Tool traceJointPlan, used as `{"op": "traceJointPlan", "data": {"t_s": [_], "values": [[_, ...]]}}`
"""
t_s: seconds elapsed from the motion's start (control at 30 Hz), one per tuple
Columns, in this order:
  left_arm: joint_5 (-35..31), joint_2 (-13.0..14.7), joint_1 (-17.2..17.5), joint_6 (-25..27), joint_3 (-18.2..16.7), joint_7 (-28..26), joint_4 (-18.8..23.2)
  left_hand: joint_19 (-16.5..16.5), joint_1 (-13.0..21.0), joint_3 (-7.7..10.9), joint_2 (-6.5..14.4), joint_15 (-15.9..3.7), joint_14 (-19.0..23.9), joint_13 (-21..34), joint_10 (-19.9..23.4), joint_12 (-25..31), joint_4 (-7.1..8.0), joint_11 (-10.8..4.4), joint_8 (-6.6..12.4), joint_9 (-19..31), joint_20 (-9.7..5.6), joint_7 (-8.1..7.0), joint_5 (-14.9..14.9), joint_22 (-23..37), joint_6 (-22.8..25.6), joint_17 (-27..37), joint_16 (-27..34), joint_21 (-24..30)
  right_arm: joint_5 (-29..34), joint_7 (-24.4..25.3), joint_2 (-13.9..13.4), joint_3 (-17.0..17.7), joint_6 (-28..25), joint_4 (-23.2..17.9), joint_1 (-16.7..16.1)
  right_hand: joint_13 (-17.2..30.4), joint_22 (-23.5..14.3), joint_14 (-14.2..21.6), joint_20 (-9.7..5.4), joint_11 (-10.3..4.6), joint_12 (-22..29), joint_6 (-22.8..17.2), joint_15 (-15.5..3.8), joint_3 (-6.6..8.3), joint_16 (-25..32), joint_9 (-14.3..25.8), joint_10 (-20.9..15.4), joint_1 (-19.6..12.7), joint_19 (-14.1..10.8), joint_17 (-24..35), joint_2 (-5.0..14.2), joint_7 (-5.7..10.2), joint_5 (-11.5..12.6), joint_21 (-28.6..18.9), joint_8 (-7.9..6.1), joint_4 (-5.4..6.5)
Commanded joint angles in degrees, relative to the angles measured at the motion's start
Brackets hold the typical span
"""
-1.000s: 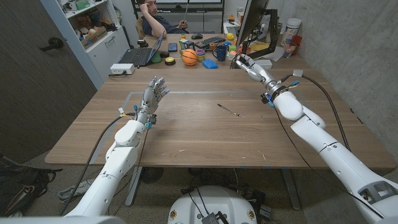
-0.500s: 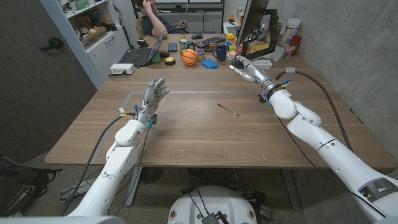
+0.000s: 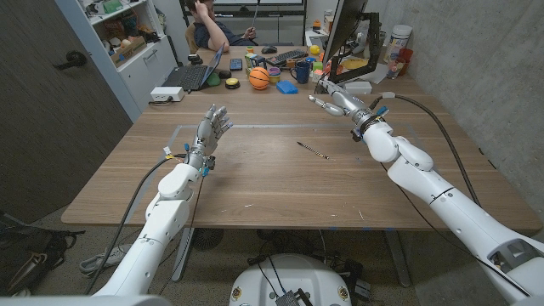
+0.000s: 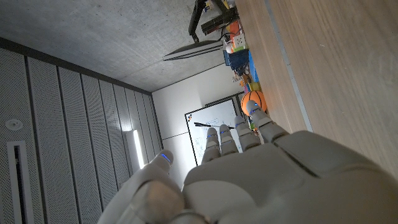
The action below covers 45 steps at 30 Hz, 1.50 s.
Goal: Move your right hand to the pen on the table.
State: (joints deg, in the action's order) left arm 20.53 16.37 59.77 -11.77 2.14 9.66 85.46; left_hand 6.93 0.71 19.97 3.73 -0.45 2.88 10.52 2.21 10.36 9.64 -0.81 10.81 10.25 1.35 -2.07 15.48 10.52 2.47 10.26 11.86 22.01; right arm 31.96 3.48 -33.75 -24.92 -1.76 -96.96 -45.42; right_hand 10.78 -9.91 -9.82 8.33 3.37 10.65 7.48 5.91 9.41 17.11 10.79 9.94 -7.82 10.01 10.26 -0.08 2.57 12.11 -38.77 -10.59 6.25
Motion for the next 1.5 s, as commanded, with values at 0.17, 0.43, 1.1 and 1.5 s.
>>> {"op": "traceJointPlan", "data": {"t_s": [0.17,0.43,1.1,1.5], "values": [[-0.2,-0.3,0.0,0.5,-0.4,0.6,0.0,0.6,-0.1,-0.06,2.4,0.18,0.4,0.2,0.3,0.3,-0.01,0.01,0.28,0.4,-0.22,-0.16,0.4,0.2,0.6,0.1,0.2,-0.3,3.0,-0.6,0.1,-2.7,-1.2,0.8,1.0,0.3,-0.2,-8.0,1.69,-1.09,-0.7,2.4,-0.51,0.02,-1.5,0.1,4.7,-1.8,7.4,0.1,-0.02,0.39,1.0,1.7,0.25,-1.33],[-0.4,-0.5,0.0,0.4,-0.6,0.6,-0.2,0.6,-0.1,-0.18,2.4,0.15,0.4,0.2,0.3,0.3,-0.01,0.03,0.37,0.4,-0.11,-0.10,0.4,0.2,0.9,0.1,0.2,-0.4,3.0,-0.9,0.5,-3.7,0.1,2.1,1.7,0.3,-0.2,-9.0,1.63,-0.87,-0.6,3.7,-0.22,0.08,-2.2,0.2,6.3,-2.6,8.3,0.2,0.33,0.52,1.1,2.7,0.27,-1.77],[-0.2,-0.6,1.1,0.5,-1.2,0.6,0.4,0.8,-0.1,-0.38,2.4,0.21,0.4,0.2,0.4,0.3,-0.03,0.00,0.35,0.4,-0.10,0.39,0.5,0.2,0.9,0.1,0.2,-0.7,4.6,-3.9,1.2,-7.3,2.8,5.5,4.4,0.3,-0.2,-8.8,0.69,-0.80,-0.1,3.9,-0.51,0.47,-2.3,0.2,6.1,-3.7,8.0,0.2,1.26,0.52,1.2,3.4,-0.07,-2.30],[-0.4,-0.7,1.5,0.2,-1.5,0.6,0.8,0.8,-0.1,-0.57,2.3,0.19,0.4,0.2,0.3,0.3,-0.03,-0.04,0.31,0.4,-0.11,0.62,0.5,0.2,0.9,0.1,0.2,-0.9,7.2,-5.5,1.6,-9.4,2.1,8.1,6.5,0.3,-0.2,-8.2,0.32,-1.04,0.5,2.4,-0.86,0.45,-2.2,0.2,4.9,-4.4,7.5,0.2,1.42,0.66,1.2,3.8,-0.72,-2.71]]}}
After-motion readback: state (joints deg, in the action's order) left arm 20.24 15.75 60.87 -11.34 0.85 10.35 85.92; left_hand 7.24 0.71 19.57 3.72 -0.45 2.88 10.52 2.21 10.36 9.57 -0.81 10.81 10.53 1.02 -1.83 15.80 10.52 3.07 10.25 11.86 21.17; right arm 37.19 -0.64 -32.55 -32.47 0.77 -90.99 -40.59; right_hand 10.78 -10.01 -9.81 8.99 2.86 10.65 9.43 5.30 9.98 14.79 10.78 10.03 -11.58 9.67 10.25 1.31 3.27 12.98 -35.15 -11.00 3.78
